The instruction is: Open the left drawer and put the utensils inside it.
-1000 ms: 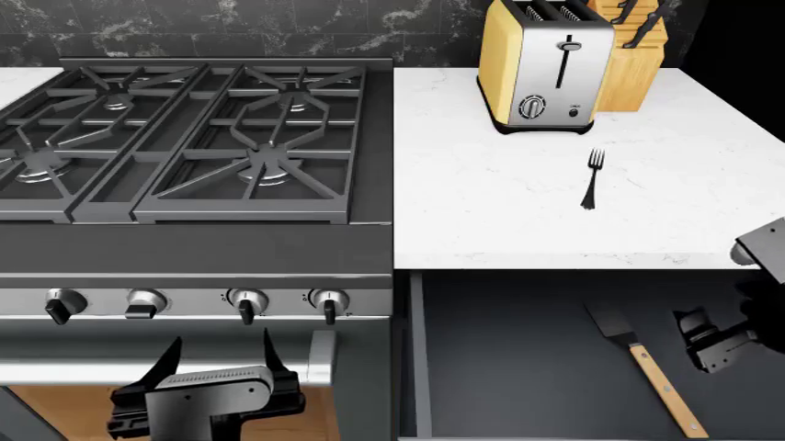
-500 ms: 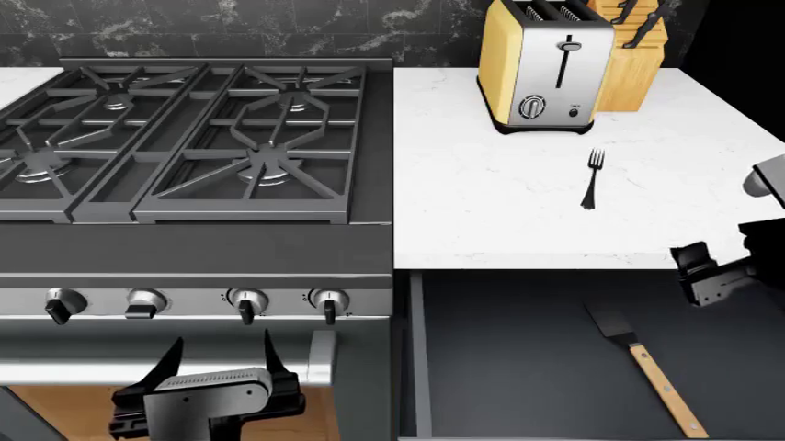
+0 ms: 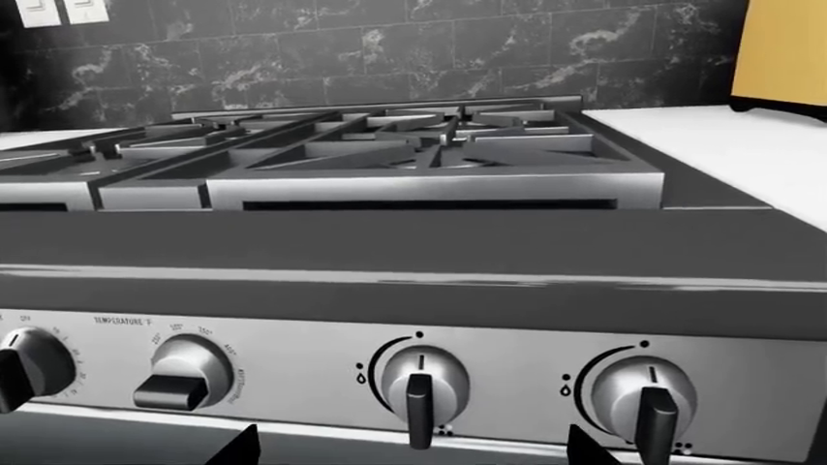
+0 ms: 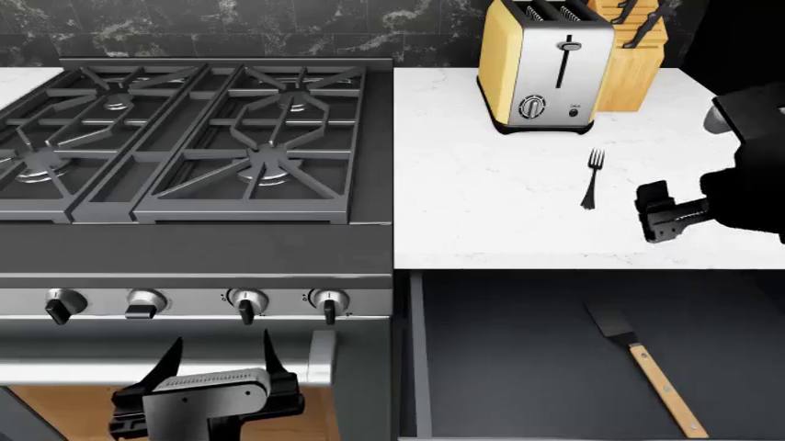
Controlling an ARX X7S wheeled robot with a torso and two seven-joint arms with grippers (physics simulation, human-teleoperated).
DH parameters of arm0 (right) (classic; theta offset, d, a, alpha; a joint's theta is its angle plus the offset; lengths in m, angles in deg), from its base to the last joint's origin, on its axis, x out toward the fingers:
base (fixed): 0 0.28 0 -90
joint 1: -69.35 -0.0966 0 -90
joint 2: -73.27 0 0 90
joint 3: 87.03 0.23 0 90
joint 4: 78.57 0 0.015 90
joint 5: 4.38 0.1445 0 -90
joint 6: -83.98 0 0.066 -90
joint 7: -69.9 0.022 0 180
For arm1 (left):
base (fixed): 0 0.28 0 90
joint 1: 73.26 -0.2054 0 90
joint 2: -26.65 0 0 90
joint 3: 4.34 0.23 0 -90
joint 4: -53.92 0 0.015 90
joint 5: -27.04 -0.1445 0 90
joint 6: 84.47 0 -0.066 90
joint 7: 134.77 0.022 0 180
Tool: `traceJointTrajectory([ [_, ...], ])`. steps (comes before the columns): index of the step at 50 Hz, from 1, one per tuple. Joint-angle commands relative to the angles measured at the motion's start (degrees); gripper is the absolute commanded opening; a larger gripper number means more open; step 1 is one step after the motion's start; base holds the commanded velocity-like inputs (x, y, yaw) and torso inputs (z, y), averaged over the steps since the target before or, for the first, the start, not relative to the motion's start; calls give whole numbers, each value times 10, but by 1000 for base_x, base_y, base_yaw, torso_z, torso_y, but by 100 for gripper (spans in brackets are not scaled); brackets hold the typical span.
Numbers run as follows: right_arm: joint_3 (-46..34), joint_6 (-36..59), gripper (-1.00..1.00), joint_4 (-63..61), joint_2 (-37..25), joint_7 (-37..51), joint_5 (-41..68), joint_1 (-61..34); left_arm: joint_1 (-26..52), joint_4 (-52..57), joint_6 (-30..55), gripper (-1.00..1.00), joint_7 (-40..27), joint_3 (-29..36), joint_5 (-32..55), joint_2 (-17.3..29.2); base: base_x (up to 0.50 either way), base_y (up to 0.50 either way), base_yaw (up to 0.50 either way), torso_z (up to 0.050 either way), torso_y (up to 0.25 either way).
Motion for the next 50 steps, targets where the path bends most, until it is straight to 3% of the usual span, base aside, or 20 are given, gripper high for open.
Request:
traceJointTrajectory([
  [1,-60,-30,100,215,91,0,-27,-123,0,-9,-13,100,4,0,1,0,0,0,0,0,0],
  [8,-74,-145,100,512,184,22,-52,-239,0,-12,-14,100,4,1,2,1,0,0,0,0,0],
  [33,77,-8,100,514,246,185,-84,-266,12,-39,-25,100,10,8,6,-2,0,0,0,0,0],
  [50,195,-60,100,514,271,327,-85,-261,12,-47,-35,100,10,7,8,0,0,0,0,0,0],
])
